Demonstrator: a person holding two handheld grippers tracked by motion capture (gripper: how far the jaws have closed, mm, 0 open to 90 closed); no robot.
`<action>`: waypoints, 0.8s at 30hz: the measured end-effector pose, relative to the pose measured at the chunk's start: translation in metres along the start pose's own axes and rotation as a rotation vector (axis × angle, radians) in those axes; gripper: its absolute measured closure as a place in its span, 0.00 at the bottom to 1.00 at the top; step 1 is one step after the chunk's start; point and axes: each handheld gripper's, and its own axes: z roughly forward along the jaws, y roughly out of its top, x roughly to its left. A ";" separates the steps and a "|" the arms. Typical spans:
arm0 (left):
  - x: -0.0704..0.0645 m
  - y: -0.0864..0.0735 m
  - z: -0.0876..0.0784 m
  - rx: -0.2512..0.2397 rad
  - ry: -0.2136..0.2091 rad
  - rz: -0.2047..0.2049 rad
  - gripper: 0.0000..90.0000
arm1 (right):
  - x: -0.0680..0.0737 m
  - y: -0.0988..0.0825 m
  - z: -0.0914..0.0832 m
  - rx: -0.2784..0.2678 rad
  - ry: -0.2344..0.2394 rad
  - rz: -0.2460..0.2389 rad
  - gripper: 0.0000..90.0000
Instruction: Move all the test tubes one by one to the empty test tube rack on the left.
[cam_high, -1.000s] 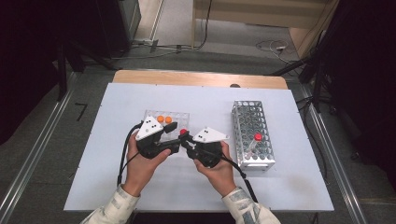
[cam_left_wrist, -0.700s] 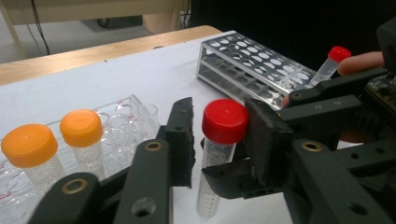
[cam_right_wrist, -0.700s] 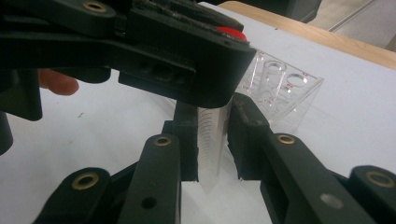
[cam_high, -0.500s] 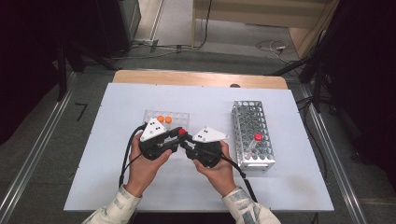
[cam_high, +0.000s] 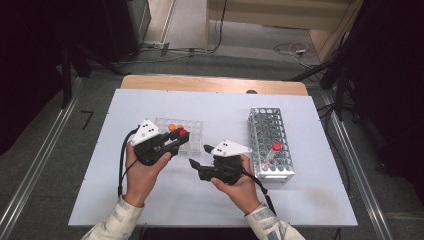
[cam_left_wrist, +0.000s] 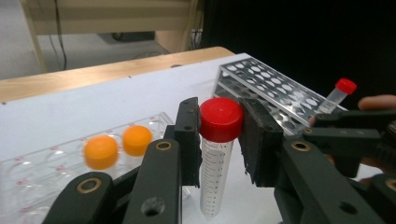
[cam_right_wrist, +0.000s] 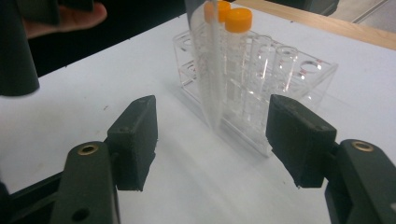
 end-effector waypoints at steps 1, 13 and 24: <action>0.002 0.001 -0.002 -0.008 0.006 -0.006 0.79 | -0.001 -0.001 -0.002 0.002 -0.003 0.001 0.36; 0.018 0.009 -0.017 -0.054 0.062 -0.036 0.79 | -0.007 -0.012 -0.028 -0.010 -0.022 -0.006 0.36; 0.036 0.011 -0.022 -0.065 0.141 -0.035 0.79 | -0.016 -0.024 -0.037 -0.010 -0.035 0.021 0.36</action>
